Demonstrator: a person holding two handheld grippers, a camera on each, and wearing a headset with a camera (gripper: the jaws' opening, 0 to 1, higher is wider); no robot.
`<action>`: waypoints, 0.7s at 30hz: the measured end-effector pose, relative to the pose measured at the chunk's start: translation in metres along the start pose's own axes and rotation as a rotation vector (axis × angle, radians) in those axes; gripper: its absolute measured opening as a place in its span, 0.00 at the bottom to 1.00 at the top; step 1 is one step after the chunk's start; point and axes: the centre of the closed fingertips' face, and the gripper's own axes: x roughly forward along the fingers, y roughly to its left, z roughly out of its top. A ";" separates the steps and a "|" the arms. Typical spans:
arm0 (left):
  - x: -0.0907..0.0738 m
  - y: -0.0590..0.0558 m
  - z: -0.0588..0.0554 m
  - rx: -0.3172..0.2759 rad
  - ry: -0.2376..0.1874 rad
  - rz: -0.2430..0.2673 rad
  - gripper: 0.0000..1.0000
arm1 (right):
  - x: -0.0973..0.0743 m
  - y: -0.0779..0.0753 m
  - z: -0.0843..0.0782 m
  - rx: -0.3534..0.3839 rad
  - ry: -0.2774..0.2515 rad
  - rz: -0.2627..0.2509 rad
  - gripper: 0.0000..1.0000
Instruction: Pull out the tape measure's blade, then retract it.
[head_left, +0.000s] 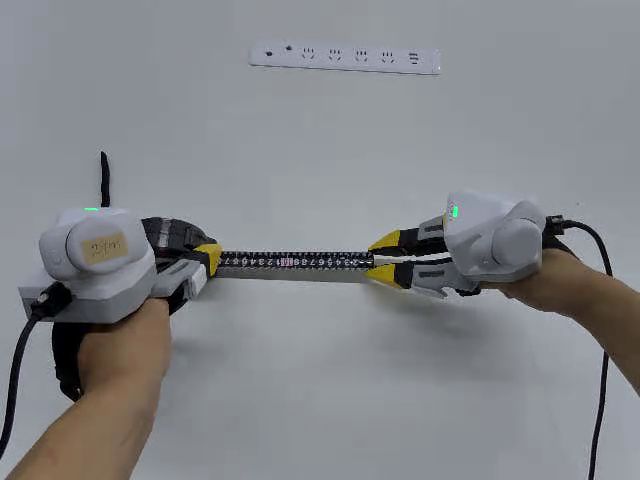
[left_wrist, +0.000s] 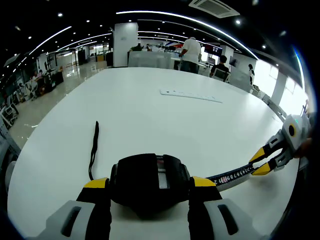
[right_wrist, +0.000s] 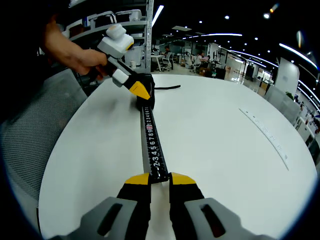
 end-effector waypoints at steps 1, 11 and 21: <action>0.000 0.000 0.000 0.000 0.000 0.000 0.58 | 0.000 0.000 0.000 -0.001 0.000 0.000 0.12; 0.000 -0.001 0.000 0.002 0.006 -0.002 0.58 | 0.003 -0.001 0.001 -0.001 -0.001 0.001 0.12; 0.000 0.000 0.000 0.002 0.008 -0.007 0.58 | 0.006 0.000 0.005 -0.005 -0.005 0.006 0.12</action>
